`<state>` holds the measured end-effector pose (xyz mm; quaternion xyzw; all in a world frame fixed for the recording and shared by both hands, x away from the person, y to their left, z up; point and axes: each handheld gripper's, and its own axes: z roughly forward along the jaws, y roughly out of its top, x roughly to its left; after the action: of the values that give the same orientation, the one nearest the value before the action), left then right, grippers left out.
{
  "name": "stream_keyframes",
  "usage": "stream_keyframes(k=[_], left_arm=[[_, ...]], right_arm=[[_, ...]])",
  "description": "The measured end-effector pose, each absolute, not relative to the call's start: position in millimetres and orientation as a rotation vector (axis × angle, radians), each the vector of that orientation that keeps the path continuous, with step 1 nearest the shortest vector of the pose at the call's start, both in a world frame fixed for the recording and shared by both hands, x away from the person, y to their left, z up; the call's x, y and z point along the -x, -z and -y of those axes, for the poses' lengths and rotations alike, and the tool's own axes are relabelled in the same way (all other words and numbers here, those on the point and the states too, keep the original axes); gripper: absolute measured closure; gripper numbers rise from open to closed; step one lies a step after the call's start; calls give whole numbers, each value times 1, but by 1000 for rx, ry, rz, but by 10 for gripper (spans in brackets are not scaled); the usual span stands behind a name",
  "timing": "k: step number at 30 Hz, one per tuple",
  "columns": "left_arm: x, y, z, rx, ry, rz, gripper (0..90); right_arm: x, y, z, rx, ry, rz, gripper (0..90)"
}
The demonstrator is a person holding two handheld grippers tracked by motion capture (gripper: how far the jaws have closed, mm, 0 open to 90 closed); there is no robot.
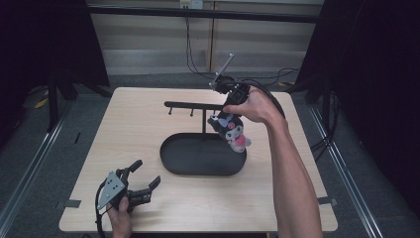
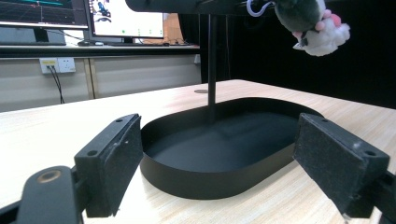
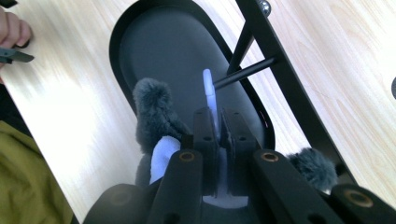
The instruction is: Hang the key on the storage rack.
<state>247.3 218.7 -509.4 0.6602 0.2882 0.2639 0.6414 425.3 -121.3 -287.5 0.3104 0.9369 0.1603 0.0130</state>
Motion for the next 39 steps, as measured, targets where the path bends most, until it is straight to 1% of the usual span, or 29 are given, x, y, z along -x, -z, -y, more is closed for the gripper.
stream_keyframes(k=[11, 22, 29, 36, 39], left_arm=[[-247, 509, -219, -1512, -606, -651, 154], [-247, 509, -219, -1509, -605, -654, 155], [-247, 509, -219, -1505, -601, -658, 155], [-248, 509, -219, -1508, -602, -656, 155], [-248, 509, -219, -1504, -604, -660, 154]], right_arm=[[-431, 288, 119, -1000, -447, -2891, 853], [-435, 299, 115, -1021, -404, -2868, 850], [-435, 303, 111, -1011, -384, -2873, 828], [-433, 302, 112, -1022, -365, -2854, 788], [-430, 299, 115, -1014, -385, -2846, 789]])
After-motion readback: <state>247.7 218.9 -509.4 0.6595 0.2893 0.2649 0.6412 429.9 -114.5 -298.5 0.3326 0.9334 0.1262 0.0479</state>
